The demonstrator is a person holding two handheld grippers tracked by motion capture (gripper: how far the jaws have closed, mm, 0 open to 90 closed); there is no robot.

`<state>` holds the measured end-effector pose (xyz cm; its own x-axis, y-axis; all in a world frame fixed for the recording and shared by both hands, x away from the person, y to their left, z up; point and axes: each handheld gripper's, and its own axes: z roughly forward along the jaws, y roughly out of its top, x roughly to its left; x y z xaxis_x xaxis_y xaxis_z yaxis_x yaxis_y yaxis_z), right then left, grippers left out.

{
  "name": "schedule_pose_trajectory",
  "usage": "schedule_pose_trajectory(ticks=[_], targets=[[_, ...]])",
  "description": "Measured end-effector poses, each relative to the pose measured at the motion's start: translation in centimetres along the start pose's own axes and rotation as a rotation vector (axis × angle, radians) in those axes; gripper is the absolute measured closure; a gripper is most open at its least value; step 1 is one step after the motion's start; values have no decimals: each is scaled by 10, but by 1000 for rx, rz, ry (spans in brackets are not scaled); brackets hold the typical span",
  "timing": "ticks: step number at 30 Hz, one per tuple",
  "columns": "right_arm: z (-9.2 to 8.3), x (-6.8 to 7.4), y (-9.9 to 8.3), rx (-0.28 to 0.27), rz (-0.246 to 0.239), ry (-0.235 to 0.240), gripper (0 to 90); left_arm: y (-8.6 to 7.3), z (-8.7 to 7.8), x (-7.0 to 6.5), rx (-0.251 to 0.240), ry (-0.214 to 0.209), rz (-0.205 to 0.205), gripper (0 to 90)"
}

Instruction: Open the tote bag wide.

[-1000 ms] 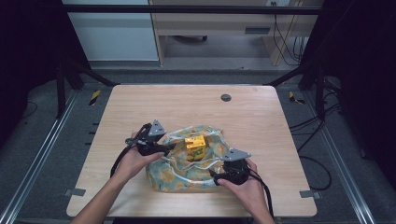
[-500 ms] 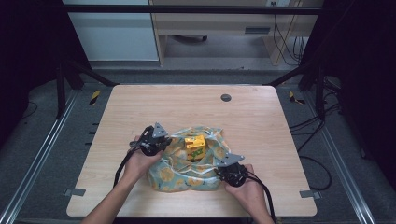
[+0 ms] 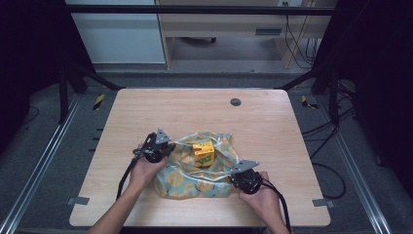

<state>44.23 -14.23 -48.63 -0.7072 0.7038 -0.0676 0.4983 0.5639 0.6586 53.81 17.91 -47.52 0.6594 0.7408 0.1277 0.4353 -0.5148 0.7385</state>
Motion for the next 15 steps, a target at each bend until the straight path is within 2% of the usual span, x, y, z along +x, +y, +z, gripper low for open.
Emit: schedule_pose_trajectory(ticks=[6,11,15], targets=[[-3,-5,-5,5,11,-5,885,-5,3,4,2,10,-18,896],[-4,-7,-6,8,16,-10,886,-9,6,4,15,38,-7,895],[-3,-8,-8,12,18,-7,885,-11,8,4,21,41,-4,894]])
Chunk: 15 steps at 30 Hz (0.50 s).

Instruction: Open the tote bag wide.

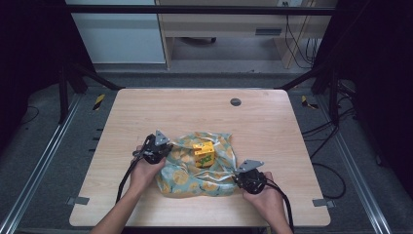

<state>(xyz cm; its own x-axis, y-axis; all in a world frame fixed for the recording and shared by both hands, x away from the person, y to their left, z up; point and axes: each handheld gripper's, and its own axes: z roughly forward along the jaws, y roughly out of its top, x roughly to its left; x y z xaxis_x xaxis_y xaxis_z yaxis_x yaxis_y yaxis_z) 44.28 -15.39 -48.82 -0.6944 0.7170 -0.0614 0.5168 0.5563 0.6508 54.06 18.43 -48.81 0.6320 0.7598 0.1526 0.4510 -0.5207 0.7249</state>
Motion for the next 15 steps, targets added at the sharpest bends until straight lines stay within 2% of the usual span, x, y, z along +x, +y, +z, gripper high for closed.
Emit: schedule_pose_trajectory(ticks=[12,15], targets=[[0,-5,-4,9,14,-2,885,-1,1,0,9,9,3,894],[0,-6,-4,10,15,-1,884,-1,1,-2,12,16,18,894]])
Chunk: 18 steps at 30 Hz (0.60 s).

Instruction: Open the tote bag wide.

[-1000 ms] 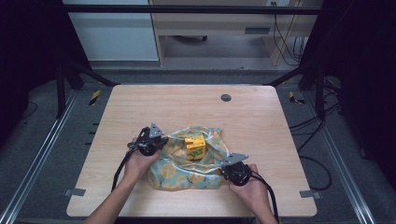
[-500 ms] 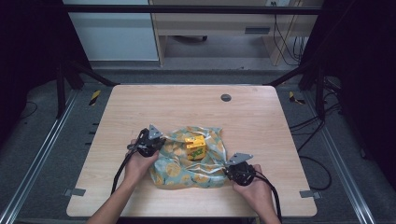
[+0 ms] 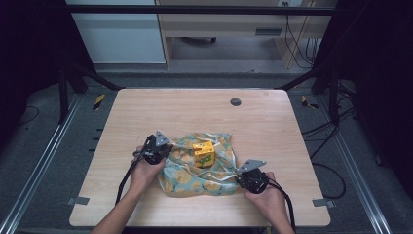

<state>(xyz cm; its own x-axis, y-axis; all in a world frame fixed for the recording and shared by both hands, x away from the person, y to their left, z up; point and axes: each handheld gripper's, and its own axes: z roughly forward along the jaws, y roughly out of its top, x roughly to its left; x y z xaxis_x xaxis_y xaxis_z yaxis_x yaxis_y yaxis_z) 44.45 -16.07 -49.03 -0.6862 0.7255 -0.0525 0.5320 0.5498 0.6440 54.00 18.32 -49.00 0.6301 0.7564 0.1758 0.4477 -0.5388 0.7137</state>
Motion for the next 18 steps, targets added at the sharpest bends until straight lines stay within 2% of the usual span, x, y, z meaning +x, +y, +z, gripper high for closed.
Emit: schedule_pose_trajectory(ticks=[18], targets=[[0,-4,-3,0,5,7,880,-5,0,-5,-5,11,13,895]])
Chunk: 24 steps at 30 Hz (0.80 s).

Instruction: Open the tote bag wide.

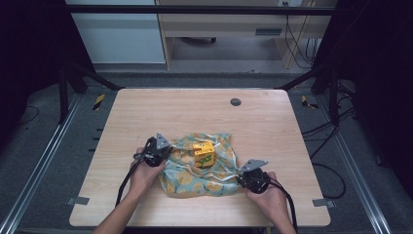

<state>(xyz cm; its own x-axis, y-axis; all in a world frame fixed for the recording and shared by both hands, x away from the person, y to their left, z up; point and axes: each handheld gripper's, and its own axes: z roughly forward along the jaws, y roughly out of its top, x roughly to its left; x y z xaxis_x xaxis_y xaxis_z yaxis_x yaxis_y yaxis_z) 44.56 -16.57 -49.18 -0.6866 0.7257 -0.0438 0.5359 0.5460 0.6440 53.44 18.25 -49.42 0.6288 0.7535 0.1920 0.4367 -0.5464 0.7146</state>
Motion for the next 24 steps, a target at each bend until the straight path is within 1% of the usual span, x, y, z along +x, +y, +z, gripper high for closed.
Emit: schedule_pose_trajectory(ticks=[4,6,8,9,14,16,17,18,20,21,22,24], targets=[[0,-1,-1,-2,0,-1,879,0,0,-1,7,5,7,896],[-1,-1,-1,0,7,0,879,0,0,-2,16,12,28,896],[-1,-1,-1,0,9,1,879,0,1,-3,16,18,34,896],[-1,-2,-1,-2,4,1,879,0,1,-3,13,17,28,897],[-1,-2,-2,-6,3,3,878,-1,1,-3,12,17,25,896],[-1,-2,-2,-3,3,-3,871,-2,1,-3,5,9,20,894],[-2,-1,-2,-2,-3,-10,832,-2,0,-3,-2,-4,14,861],[-2,-1,-2,-2,-3,-10,832,-3,-1,-3,-15,-6,9,861],[-2,1,-2,-18,-17,-12,771,-2,-4,-3,-26,4,-4,763],[-4,3,-1,-43,-26,-25,681,-2,-6,-2,-36,5,-9,705],[-4,3,-1,-43,-26,-25,681,-1,-8,-2,-42,11,-11,705],[-6,5,1,-68,-32,-29,605,1,-13,-1,-55,24,-12,629]])
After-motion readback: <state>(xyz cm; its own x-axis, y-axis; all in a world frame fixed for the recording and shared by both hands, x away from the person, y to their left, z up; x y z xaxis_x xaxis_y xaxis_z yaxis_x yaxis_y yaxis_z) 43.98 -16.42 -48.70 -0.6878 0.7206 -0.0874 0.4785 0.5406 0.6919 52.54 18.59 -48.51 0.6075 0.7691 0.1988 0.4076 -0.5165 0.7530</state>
